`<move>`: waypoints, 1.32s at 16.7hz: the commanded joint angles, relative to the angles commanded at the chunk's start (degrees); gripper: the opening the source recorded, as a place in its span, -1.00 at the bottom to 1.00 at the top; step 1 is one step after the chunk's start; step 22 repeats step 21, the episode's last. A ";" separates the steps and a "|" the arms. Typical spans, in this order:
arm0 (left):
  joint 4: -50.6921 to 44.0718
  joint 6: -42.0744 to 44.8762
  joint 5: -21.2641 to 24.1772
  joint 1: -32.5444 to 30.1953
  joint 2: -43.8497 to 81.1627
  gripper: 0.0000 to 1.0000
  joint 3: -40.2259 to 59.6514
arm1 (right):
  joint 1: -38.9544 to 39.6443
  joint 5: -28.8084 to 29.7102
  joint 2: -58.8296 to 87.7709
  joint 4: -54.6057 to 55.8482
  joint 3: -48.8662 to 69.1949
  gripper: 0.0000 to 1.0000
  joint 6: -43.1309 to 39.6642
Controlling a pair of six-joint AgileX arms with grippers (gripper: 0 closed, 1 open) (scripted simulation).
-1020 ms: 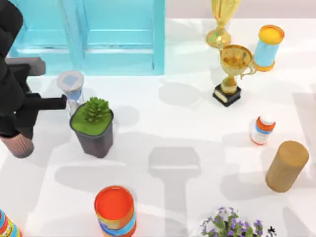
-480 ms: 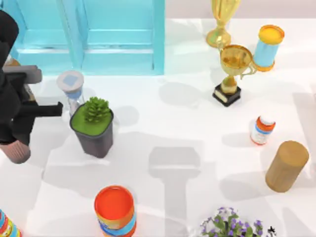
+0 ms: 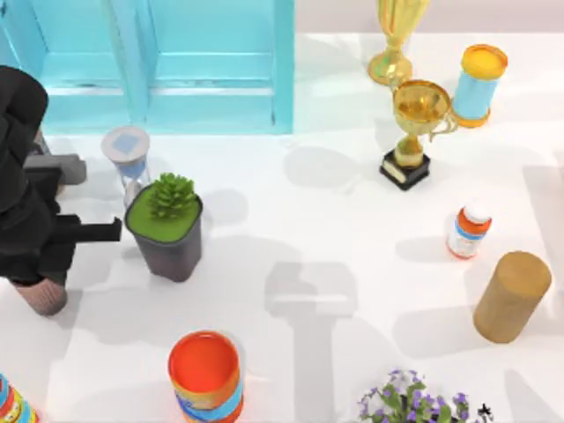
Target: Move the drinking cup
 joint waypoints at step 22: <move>0.00 0.00 0.00 0.00 0.00 1.00 0.00 | 0.00 0.00 0.00 0.00 0.00 1.00 0.00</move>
